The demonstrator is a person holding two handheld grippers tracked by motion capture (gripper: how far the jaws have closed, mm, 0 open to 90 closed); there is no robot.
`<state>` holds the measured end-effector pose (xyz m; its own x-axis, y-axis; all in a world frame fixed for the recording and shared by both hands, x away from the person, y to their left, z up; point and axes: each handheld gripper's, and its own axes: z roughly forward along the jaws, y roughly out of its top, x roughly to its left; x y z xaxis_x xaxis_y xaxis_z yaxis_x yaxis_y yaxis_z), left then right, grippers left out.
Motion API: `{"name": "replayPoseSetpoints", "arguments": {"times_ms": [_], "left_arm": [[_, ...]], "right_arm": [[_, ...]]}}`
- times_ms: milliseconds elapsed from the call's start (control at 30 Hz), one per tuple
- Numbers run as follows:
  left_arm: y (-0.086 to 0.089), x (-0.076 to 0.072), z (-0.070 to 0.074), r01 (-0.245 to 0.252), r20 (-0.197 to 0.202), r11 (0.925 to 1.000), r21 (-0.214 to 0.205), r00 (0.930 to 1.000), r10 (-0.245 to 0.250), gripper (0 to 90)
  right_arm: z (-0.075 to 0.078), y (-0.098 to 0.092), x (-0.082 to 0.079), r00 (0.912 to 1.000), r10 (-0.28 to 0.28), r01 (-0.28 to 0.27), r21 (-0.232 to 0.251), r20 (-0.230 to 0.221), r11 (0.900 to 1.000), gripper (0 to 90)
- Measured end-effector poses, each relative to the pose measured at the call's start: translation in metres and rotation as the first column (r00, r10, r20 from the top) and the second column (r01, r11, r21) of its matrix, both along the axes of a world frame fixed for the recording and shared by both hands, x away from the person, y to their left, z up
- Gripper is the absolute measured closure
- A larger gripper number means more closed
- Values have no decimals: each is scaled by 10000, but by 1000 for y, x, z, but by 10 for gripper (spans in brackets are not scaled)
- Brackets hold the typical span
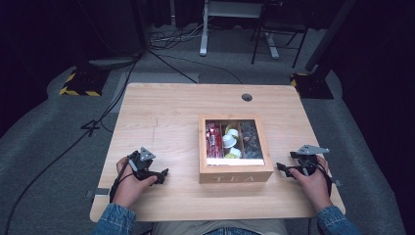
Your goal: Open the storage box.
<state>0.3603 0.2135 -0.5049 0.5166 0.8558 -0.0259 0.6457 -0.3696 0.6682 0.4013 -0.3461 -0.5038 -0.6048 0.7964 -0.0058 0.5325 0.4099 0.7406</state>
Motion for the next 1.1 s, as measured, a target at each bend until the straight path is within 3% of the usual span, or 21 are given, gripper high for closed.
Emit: {"name": "replayPoseSetpoints", "arguments": {"times_ms": [100,167,267,433,800,1100], "left_arm": [[1,-1,1,31,43,10000,-31,10000,-31,62],[2,-1,4,58,93,10000,-30,9999,-57,196],[4,-1,9,-185,1,9997,152,9998,185,175],[4,-3,16,-109,38,9999,-127,9999,109,193],[-10,-13,44,468,371,9985,-301,9983,-457,222],[-20,-19,56,772,592,9963,-389,9954,-748,233]], "right_arm": [[0,0,0,10000,-1,1,4,-8,10000,174],[0,0,0,10000,0,0,5,-6,10000,174],[0,0,0,10000,1,-1,6,-6,10000,174],[0,0,0,10000,2,-2,4,-4,10000,174],[0,0,0,10000,0,0,6,-6,10000,174],[0,0,0,10000,1,-1,5,-5,10000,174]]}}
